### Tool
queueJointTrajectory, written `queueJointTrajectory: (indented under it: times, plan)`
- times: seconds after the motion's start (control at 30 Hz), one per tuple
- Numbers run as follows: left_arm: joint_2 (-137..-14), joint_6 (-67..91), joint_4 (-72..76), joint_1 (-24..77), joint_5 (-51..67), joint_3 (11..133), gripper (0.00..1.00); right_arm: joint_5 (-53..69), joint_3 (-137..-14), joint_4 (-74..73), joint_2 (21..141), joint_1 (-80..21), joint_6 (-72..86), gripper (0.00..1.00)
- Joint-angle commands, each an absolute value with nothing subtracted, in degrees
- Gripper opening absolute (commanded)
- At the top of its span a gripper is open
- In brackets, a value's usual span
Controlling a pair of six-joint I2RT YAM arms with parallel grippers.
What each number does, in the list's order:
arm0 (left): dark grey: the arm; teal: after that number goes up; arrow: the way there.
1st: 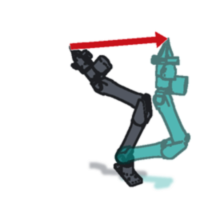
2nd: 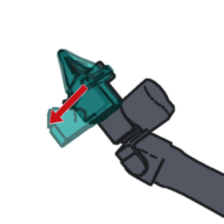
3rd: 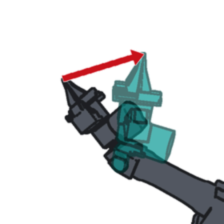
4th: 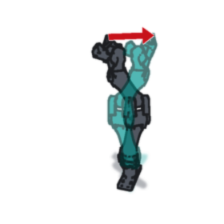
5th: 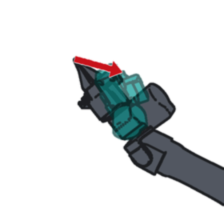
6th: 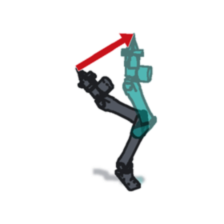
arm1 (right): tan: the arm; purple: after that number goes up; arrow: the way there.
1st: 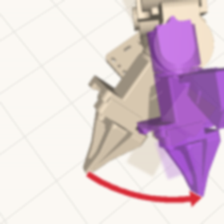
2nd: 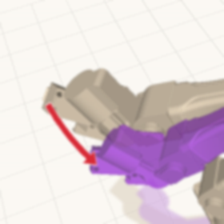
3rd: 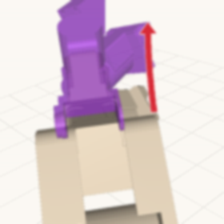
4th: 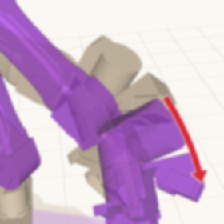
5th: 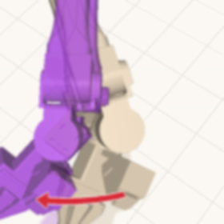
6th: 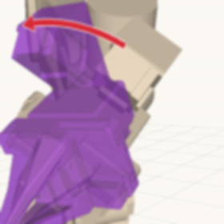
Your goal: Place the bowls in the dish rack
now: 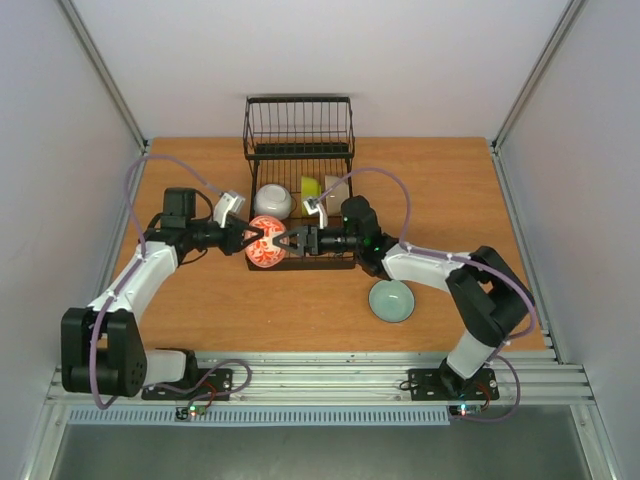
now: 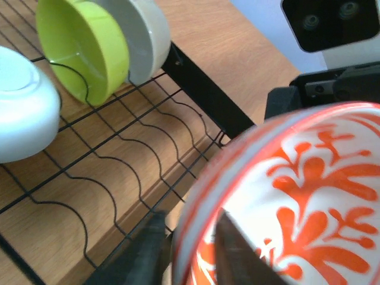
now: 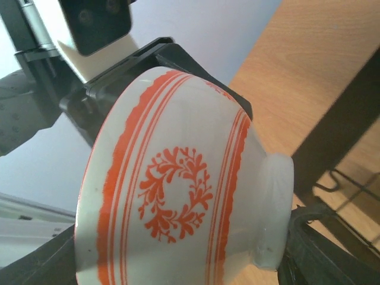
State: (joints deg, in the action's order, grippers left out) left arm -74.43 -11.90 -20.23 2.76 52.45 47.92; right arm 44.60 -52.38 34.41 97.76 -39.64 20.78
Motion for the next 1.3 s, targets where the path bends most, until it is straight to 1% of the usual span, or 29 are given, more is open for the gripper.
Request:
queueJointTrajectory:
  times: [0.0, 0.1, 0.13, 0.2, 0.37, 0.5, 0.63, 0.77, 1.0, 1.1, 1.27]
  plan:
    - [-72.2, -12.0, -16.8, 2.9, 57.3, 47.6, 0.42, 35.9, -53.8, 20.8, 90.4, -38.7, 11.8, 0.01]
    - [-71.2, -11.0, -15.6, 2.9, 55.2, 47.1, 0.58, 28.0, -55.5, 9.2, 87.3, -38.6, 7.5, 0.01]
    - [-70.7, -10.6, -15.1, 2.8, 54.5, 47.0, 0.63, 26.2, -56.2, 6.6, 86.5, -38.7, 6.2, 0.01]
    - [-69.7, -10.0, -14.2, 2.7, 53.0, 46.5, 0.65, 23.0, -57.3, 2.4, 85.5, -38.7, 4.4, 0.01]
    - [-67.0, -8.4, -12.2, 2.5, 45.3, 45.7, 0.66, 16.5, -61.5, -6.7, 85.7, -38.7, 2.0, 0.01]
    - [-67.5, -7.4, -12.1, 2.3, 39.4, 46.3, 0.66, 10.1, -67.1, -15.7, 87.4, -40.2, -0.9, 0.01]
    - [-68.2, -7.2, -12.0, 2.2, 39.4, 46.4, 0.67, -7.0, -75.7, -28.2, 91.4, -45.9, -5.0, 0.01]
    - [-69.4, -7.2, -12.6, 2.2, 39.6, 47.0, 0.67, -16.4, -82.3, -35.1, 95.6, -50.2, -6.7, 0.01]
    - [-70.8, -7.3, -12.6, 2.1, 40.1, 47.3, 0.67, -32.0, -91.3, -47.2, 101.1, -54.1, -6.7, 0.01]
    - [-71.5, -7.2, -12.6, 2.2, 40.6, 47.5, 0.67, -35.9, -93.9, -51.2, 103.4, -54.5, -6.1, 0.01]
    - [-71.8, -7.3, -12.6, 2.2, 41.0, 47.5, 0.67, -38.5, -96.9, -54.8, 106.3, -54.9, -5.5, 0.01]
